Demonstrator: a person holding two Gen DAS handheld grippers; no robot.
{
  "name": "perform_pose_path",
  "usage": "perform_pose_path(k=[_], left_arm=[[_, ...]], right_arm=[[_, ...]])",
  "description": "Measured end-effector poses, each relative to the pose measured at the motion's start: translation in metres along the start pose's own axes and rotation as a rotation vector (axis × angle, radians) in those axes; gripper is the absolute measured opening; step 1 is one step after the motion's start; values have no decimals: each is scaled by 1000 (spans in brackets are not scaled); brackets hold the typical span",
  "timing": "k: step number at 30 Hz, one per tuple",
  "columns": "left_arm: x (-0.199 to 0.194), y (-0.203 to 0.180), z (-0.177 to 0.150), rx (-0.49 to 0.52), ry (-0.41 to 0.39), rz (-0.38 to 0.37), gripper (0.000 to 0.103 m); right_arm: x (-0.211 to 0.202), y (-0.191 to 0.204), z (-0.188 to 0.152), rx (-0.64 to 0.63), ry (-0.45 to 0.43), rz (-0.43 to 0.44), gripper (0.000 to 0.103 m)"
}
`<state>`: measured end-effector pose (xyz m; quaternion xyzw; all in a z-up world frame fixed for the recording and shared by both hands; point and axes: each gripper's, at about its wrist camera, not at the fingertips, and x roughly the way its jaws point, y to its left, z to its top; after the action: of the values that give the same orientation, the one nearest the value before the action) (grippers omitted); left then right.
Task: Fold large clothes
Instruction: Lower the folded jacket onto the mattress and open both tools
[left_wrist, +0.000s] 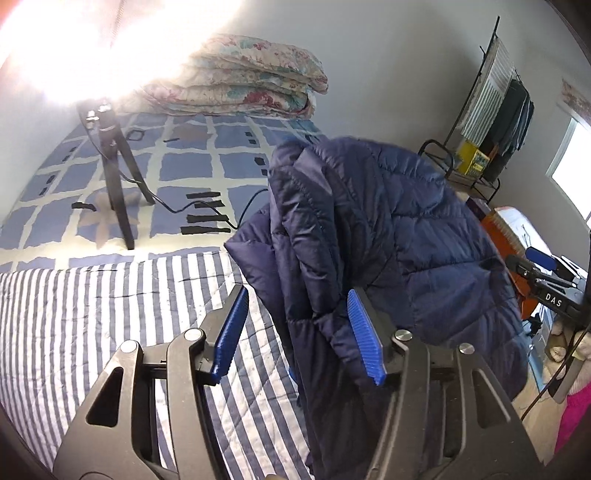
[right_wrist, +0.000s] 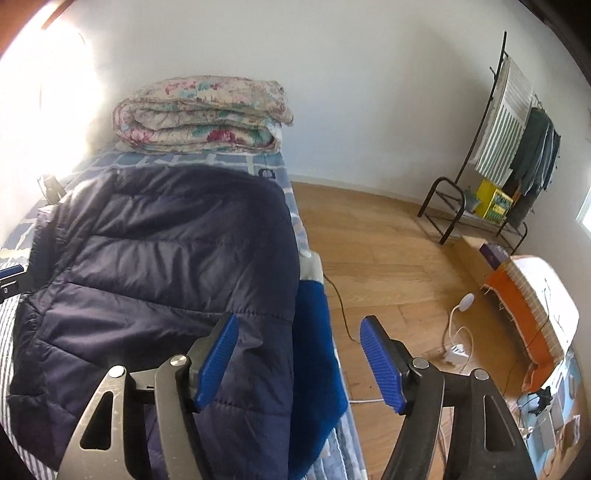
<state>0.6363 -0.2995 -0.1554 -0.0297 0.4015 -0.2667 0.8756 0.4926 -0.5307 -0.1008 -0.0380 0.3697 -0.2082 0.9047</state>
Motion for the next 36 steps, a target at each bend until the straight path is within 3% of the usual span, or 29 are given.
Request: perform_pose_path(k=[11, 22, 27, 30, 36], left_arm=[[-82, -20, -8, 50, -45, -15, 58], [-196, -43, -35, 81, -116, -58, 58], [-257, -51, -56, 103, -161, -75, 59], [-292, -55, -73, 121, -194, -82, 70], [-358, -61, -114, 161, -232, -78, 72]], right_arm=[[-79, 3, 4, 22, -51, 30, 72], [-185, 13, -9, 26, -116, 38, 72], [-244, 25, -26, 20, -146, 42, 72], [-279, 32, -41, 20, -164, 52, 72], [-341, 46, -74, 31, -195, 63, 75]])
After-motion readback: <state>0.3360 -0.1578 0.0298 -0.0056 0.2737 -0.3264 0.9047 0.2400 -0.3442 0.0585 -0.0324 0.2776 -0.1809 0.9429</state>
